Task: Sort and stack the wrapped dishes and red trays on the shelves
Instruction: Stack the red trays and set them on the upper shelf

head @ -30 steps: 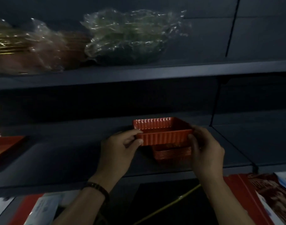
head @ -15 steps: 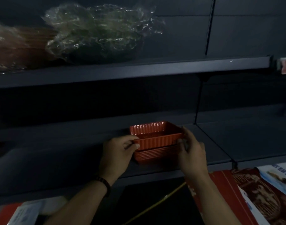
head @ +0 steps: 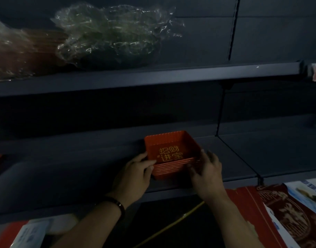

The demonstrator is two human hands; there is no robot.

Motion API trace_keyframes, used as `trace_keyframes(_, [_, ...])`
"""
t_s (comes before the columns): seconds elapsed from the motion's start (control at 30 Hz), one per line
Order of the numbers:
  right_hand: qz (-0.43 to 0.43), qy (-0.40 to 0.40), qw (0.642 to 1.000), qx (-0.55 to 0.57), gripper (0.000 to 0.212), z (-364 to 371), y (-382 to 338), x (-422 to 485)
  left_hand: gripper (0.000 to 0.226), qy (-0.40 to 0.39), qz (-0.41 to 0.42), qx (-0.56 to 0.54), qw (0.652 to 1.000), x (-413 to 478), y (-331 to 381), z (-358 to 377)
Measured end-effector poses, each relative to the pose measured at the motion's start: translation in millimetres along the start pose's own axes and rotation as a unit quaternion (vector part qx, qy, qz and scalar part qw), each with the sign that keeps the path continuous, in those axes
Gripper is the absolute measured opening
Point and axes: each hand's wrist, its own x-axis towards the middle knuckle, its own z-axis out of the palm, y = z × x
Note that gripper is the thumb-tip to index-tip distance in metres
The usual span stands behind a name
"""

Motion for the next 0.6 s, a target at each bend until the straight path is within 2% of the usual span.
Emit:
trace_keyframes(0.17, [0.01, -0.02, 0.998, -0.052, 0.082, -0.1, -5.9, -5.3, 0.038, -0.055, -0.007, 0.01, 0.998, 0.7, 4.2, -7.9])
trace_keyframes(0.27, [0.006, -0.002, 0.995, -0.1, 0.085, 4.9, -18.2, -13.5, 0.049, -0.083, -0.024, -0.011, 0.996, -3.5, -10.3, -23.7])
trace_keyframes(0.33, [-0.031, 0.024, 0.992, -0.12, 0.077, 12.5, -29.2, -19.7, 0.047, -0.077, -0.058, 0.009, 0.995, -13.2, -26.3, -40.7])
trace_keyframes(0.4, [-0.076, 0.042, 0.988, -0.127, 0.062, 21.4, -41.6, -24.7, 0.032, -0.081, -0.082, 0.032, 0.993, -28.6, -45.6, -62.7])
trace_keyframes(0.47, [-0.12, 0.043, 0.986, -0.108, 0.049, 33.4, -54.0, -29.1, 0.019, -0.078, -0.101, 0.053, 0.99, -49.2, -65.9, -88.7])
trace_keyframes(0.6, [-0.223, 0.021, 0.973, -0.057, 0.037, 71.1, -82.6, -45.3, 0.013, -0.022, -0.136, 0.114, 0.984, -93.6, -110.5, -145.3])
